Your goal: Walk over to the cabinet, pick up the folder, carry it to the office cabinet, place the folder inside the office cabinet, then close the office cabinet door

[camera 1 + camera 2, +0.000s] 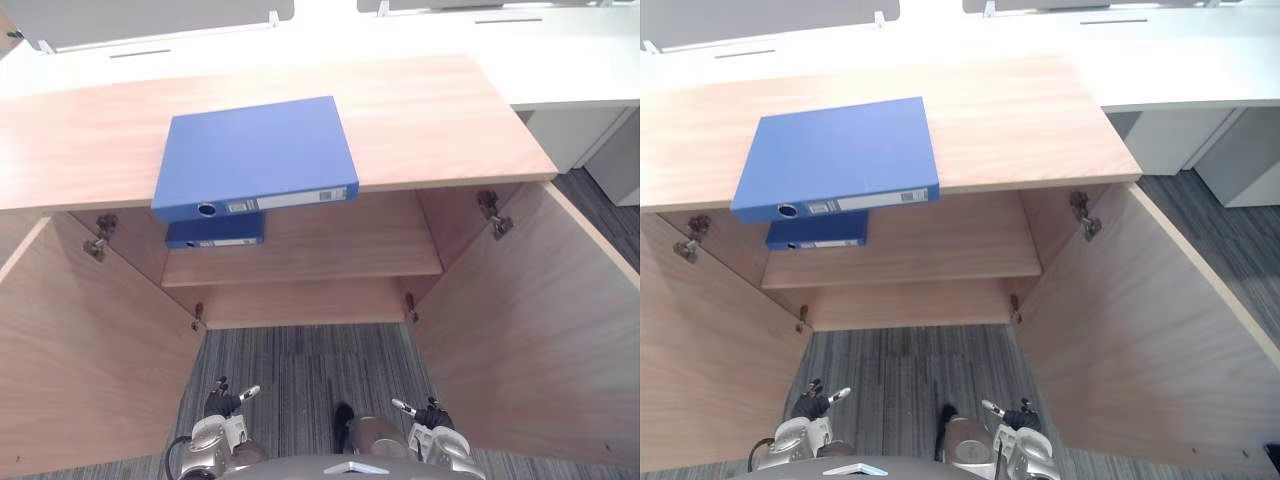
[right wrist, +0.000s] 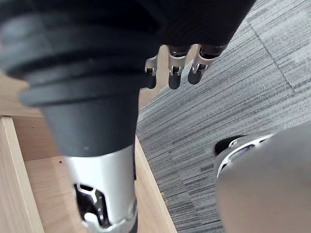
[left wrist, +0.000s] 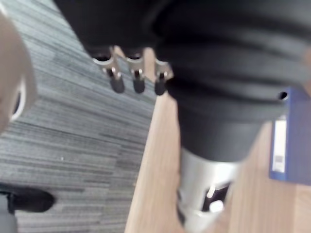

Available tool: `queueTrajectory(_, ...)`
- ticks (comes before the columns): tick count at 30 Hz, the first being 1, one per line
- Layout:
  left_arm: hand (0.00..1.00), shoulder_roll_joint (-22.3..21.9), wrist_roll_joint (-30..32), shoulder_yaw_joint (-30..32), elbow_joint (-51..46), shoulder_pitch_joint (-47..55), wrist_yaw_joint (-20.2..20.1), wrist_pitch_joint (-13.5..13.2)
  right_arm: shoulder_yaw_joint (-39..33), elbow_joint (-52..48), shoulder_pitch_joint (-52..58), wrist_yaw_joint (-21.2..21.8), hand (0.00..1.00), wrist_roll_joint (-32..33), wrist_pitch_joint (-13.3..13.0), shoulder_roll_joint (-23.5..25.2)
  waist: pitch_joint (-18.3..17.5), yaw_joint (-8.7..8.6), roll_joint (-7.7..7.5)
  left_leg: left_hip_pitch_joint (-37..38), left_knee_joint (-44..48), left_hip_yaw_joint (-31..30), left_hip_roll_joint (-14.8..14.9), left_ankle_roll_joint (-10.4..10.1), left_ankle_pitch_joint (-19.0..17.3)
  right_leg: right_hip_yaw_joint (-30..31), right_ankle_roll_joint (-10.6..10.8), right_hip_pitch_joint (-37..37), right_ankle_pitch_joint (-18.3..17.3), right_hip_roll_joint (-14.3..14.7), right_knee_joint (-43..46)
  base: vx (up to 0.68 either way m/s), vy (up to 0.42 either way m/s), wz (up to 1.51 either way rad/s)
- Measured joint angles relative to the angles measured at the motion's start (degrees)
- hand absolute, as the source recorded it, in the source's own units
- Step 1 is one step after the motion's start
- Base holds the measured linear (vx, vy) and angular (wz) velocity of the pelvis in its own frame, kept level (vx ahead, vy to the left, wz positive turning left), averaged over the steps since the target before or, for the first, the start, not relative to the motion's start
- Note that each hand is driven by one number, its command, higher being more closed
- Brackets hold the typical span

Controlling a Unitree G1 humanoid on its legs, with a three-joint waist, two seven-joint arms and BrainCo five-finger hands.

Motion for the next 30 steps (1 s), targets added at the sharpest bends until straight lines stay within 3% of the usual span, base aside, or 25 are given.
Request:
queueTrajectory(2,0.0,0.06,0.0,0.0,0.02,-0.13,0.0,-0.02,-0.12,0.12,0.0,-0.02,0.0,-0.03,0.03,0.12,-0.26,0.42,-0.07,-1.36,-4.74,0.0,-0.61,0.2,-0.92,1.57,0.2,1.24,0.64,-0.26,-1.47,0.16,0.109,-0.45)
queueTrajectory(3,0.0,0.14,0.01,0.0,0.06,-0.25,-0.01,-0.06,-0.2,0.42,0.01,-0.02,0.0,-0.01,0.04,0.24,-0.43,0.77,-0.33,-1.7,-10.4,-0.73,-1.67,0.19,-0.88,2.51,1.27,1.49,1.0,-0.98,-1.4,0.17,0.178,-0.5)
queueTrajectory(5,0.0,0.07,0.0,-0.42,0.55,-0.29,-0.07,-0.07,-0.67,0.52,0.13,-0.05,0.0,-0.01,0.02,0.09,-0.72,0.65,0.04,-1.49,-22.04,-3.02,-4.16,-0.23,3.29,3.88,2.87,2.32,0.84,-1.75,-1.5,0.18,0.224,-0.44)
queueTrajectory(6,0.0,0.16,-0.02,-0.69,1.25,-0.42,-0.35,-0.05,-0.85,0.8,0.09,-0.06,0.0,-0.07,0.04,-0.26,-1.36,0.75,0.91,-1.31,-25.8,-4.6,-4.71,-0.98,9.05,5.25,4.33,2.58,0.45,-1.19,-1.64,0.2,0.235,-0.3)
queueTrajectory(10,0.0,3.97,-0.01,-2.08,2.92,0.46,-0.97,0.25,-2.17,2.21,0.53,-0.05,0.0,-0.09,0.01,2.57,-3.32,0.35,-2.77,1.46,-29.15,-4.09,-8.65,-0.37,9.41,6.61,6.2,5.64,2.04,-4.1,-7.32,0.16,0.195,-0.08)
queueTrajectory(11,0.0,4.38,0.06,-2.46,2.95,0.65,-1.0,0.28,-2.18,2.68,0.46,-0.05,0.0,-0.11,0.01,2.58,-3.48,0.38,-3.04,1.85,-29.63,-4.12,-8.94,-0.34,9.43,6.59,6.27,6.04,2.11,-4.23,-7.76,0.09,0.099,0.05)
queueTrajectory(15,0.0,5.54,0.07,-4.73,2.96,1.66,-1.01,0.29,-2.17,3.05,0.44,-0.05,0.0,-0.14,-0.03,2.37,-3.47,0.53,-2.83,4.14,-31.65,-4.69,-9.63,-0.05,9.66,6.26,6.39,8.26,2.2,-4.22,-9.44,0.05,0.027,0.05)
queueTrajectory(19,0.0,5.28,0.06,-7.62,3.0,1.85,-0.96,0.24,-1.79,3.27,0.29,-0.08,0.0,-0.12,-0.06,0.43,-3.47,0.16,-0.66,4.86,-34.9,-5.46,-9.6,0.01,11.46,5.53,6.21,8.26,2.35,-3.63,-9.63,-0.01,-0.049,0.08)
queueTrajectory(21,0.0,5.16,0.06,-8.45,2.95,1.83,-0.89,0.16,-1.69,3.49,0.25,-0.09,0.0,-0.14,-0.05,0.2,-3.38,0.11,-0.33,6.03,-36.17,-6.15,-9.49,0.02,11.84,4.93,6.1,9.22,2.42,-3.23,-9.85,-0.03,-0.048,0.12)
queueTrajectory(26,0.0,5.54,-0.13,-10.75,-2.13,2.83,0.95,-0.66,0.77,3.83,0.35,-0.3,0.0,-0.13,-0.18,-0.92,-3.33,0.3,-0.7,7.33,-38.04,-7.02,-9.65,0.23,12.51,4.63,6.03,9.93,3.13,-3.05,-10.8,-0.06,-0.011,0.02)
queueTrajectory(30,0.0,8.36,-0.01,-12.57,-16.81,5.21,2.26,-2.16,3.37,2.65,0.88,-0.31,0.0,-0.12,-0.35,-0.9,-3.02,0.17,-2.36,5.95,-38.2,-8.63,-10.05,0.79,13.1,3.25,6.15,9.2,3.31,-3.5,-10.99,-0.06,-0.004,0.16)
